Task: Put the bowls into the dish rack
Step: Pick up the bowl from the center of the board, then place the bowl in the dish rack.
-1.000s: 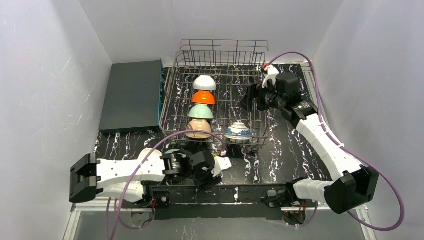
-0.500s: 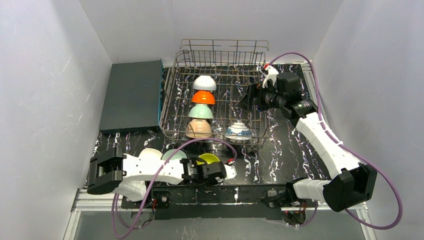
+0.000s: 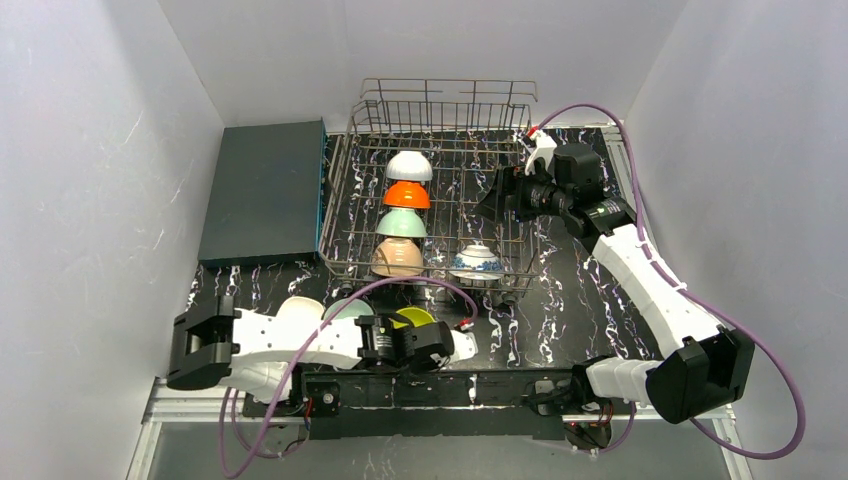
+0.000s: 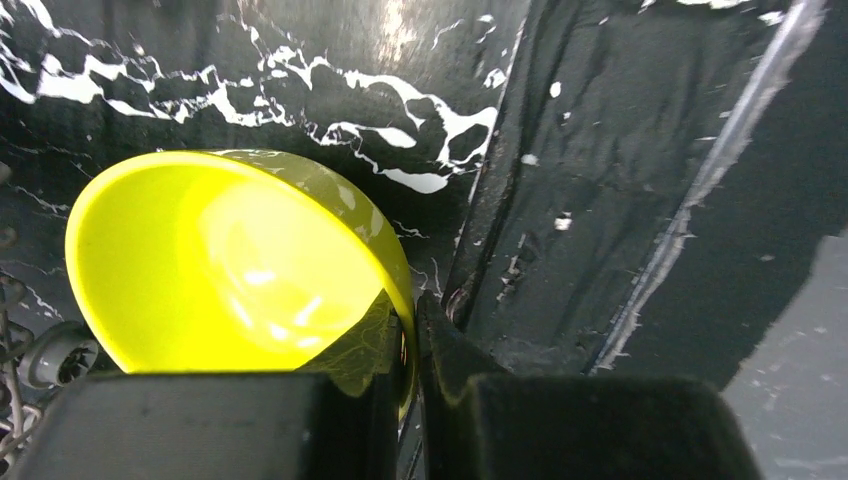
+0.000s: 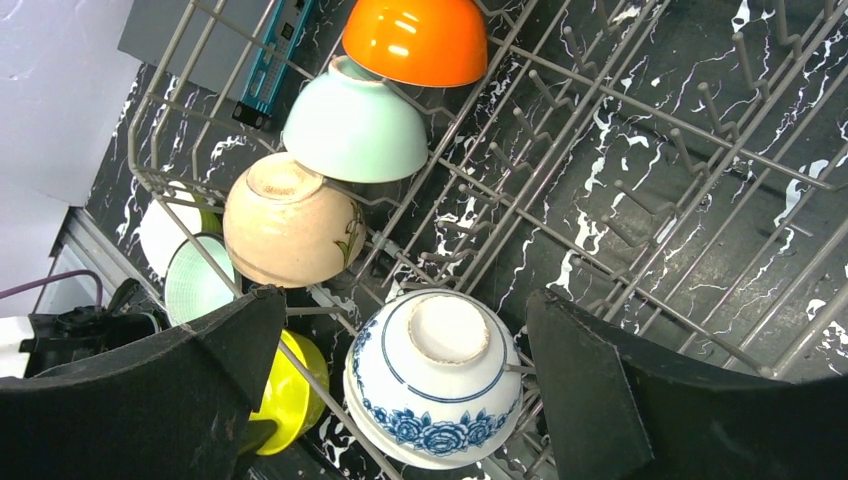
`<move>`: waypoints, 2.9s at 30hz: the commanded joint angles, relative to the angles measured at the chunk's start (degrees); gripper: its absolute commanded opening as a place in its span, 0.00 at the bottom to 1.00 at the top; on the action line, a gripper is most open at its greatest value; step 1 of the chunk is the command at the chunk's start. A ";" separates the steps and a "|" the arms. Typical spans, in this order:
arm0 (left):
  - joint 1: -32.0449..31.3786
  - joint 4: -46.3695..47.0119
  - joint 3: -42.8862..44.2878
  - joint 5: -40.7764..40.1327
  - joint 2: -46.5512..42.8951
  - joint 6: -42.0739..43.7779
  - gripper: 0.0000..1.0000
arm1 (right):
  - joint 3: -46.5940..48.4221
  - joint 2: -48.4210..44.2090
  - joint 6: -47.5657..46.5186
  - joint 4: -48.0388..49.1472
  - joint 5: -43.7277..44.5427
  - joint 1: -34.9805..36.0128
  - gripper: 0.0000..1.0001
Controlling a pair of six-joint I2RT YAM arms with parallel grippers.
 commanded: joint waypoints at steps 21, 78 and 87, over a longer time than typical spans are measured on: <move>-0.29 31.23 -6.60 6.69 -30.29 5.34 0.00 | 7.74 -1.69 2.79 -0.05 -6.65 -0.34 0.99; 16.50 36.34 -8.30 3.92 -32.45 16.32 0.00 | 3.83 4.83 16.48 1.64 -6.17 22.20 0.99; 16.50 34.94 -7.94 3.26 -32.60 17.02 0.00 | 1.35 5.26 20.48 8.26 -10.63 22.31 0.96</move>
